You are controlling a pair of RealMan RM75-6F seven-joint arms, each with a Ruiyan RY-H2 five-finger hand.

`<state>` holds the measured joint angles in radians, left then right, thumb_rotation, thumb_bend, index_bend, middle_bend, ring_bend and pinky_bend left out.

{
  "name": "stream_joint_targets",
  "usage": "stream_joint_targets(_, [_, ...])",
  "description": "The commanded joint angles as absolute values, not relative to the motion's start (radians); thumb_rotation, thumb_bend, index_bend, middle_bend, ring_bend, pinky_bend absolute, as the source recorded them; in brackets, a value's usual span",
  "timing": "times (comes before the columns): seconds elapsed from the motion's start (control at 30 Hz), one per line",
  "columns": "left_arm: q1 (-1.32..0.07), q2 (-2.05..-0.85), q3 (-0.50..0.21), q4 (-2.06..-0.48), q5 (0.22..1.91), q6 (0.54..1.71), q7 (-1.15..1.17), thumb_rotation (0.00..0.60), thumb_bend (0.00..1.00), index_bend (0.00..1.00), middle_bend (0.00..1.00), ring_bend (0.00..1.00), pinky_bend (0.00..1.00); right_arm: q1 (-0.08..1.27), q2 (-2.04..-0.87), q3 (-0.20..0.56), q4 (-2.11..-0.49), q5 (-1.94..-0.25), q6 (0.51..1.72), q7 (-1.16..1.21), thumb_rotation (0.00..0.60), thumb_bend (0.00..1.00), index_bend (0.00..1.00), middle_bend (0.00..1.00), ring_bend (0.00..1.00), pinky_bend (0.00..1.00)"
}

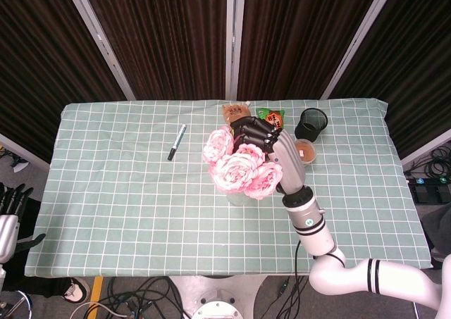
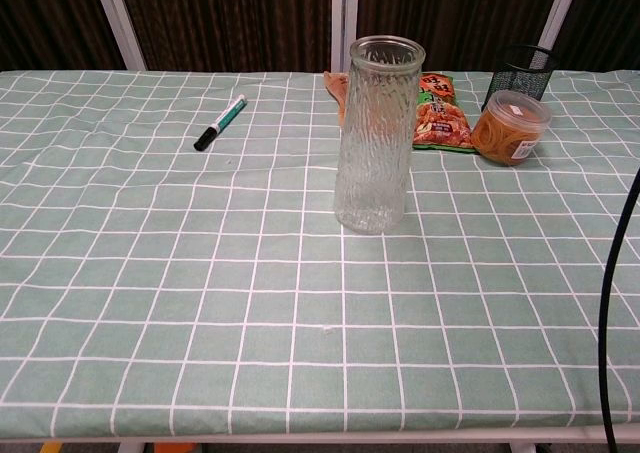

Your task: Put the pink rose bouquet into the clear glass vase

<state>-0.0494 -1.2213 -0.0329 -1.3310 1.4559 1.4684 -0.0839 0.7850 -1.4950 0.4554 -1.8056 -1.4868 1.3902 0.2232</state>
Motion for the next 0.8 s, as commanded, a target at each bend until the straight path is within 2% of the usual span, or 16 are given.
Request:
stream_joint_targets(0.03, [-0.048,-1.223,-0.032,-1.326,1.458,1.468,-0.088,0.6,0.01,0.08,0.0,0.0,0.05,0.788,-1.505,0.457,-1.834,-1.445,1.372,0.269,0.6,0.16,0.64,0.47,0.31,0.41])
stream_joint_targets(0.3, [-0.047,-1.228,-0.033,-1.312,1.455,1.467,-0.104,0.6,0.01,0.08,0.0,0.0,0.04,0.789,-1.501,0.469,-1.842,-1.33,1.285,0.409,0.6,0.16,0.64,0.47,0.31,0.41])
stream_joint_targets(0.53, [-0.045,-1.234,-0.034,-1.287,1.448,1.461,-0.114,0.6,0.01,0.08,0.0,0.0,0.04,0.791,-1.519,0.44,-1.722,-1.338,1.236,0.524,0.6,0.15,0.64,0.47,0.31,0.41])
stream_joint_targets(0.8, [-0.038,-1.24,-0.034,-1.255,1.442,1.463,-0.105,0.6,0.01,0.08,0.0,0.0,0.04,0.789,-1.568,0.4,-1.572,-1.373,1.214,0.677,0.6,0.09,0.64,0.47,0.31,0.41])
